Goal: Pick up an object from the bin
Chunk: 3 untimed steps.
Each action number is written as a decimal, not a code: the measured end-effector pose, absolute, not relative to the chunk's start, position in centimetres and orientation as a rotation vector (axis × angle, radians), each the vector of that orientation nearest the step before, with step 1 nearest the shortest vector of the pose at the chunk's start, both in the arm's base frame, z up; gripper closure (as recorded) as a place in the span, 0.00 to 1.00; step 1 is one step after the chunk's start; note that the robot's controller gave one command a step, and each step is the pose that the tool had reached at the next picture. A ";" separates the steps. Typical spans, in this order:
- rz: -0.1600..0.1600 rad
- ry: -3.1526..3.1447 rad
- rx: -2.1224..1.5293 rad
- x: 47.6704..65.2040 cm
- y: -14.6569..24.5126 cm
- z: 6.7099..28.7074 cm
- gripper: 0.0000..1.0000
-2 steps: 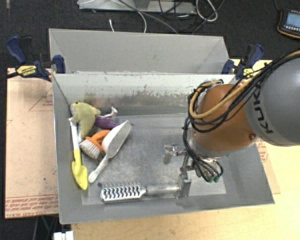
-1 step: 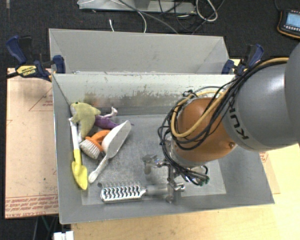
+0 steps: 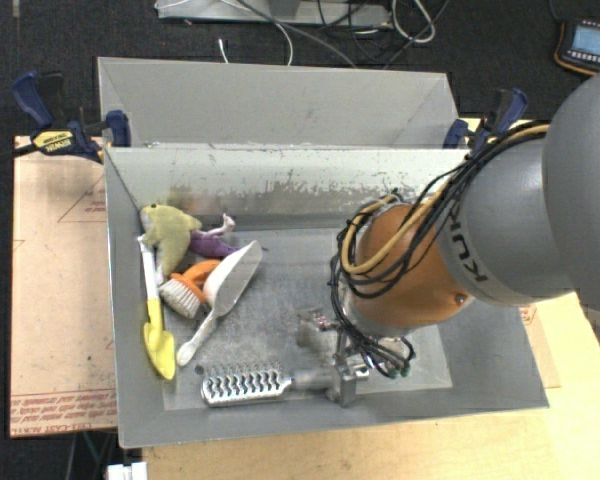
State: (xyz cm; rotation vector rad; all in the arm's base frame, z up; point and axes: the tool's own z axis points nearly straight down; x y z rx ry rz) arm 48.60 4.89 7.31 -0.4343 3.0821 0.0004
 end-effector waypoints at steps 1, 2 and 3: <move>0.008 3.019 -0.771 48.0 17.7 7.0 1.00; 0.006 3.022 -0.765 48.0 17.5 7.1 1.00; 0.008 3.021 -0.764 48.0 17.6 12.8 1.00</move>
Offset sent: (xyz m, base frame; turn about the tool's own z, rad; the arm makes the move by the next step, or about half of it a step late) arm 0.0000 0.0000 0.0000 0.0000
